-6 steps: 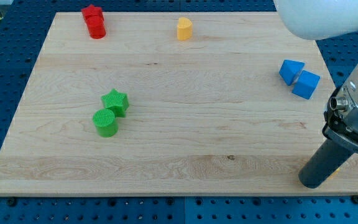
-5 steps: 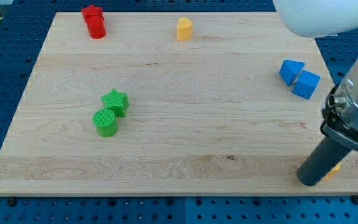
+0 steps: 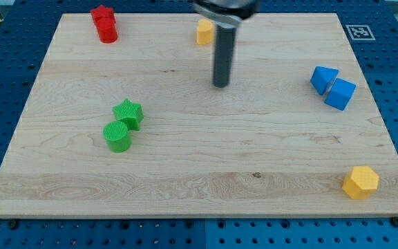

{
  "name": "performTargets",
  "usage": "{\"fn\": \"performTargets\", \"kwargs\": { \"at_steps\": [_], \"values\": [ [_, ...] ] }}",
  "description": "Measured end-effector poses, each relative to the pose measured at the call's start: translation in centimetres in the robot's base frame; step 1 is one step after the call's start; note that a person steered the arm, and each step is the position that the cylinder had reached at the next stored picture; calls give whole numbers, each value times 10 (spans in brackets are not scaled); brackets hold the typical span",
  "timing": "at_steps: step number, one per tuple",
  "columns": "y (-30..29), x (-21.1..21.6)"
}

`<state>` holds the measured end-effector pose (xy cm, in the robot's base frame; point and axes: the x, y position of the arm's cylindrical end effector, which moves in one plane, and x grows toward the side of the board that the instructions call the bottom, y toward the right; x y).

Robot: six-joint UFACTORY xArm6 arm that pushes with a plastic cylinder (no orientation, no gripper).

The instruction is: Move yellow heart closer to yellow hexagon

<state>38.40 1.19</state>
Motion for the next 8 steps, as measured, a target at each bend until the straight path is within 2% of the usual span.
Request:
{"fn": "performTargets", "kwargs": {
  "at_steps": [1, 2, 4, 5, 8],
  "values": [
    [-8, -12],
    [-26, -57],
    [-83, -119],
    [-50, -143],
    [23, -114]
  ]
}}
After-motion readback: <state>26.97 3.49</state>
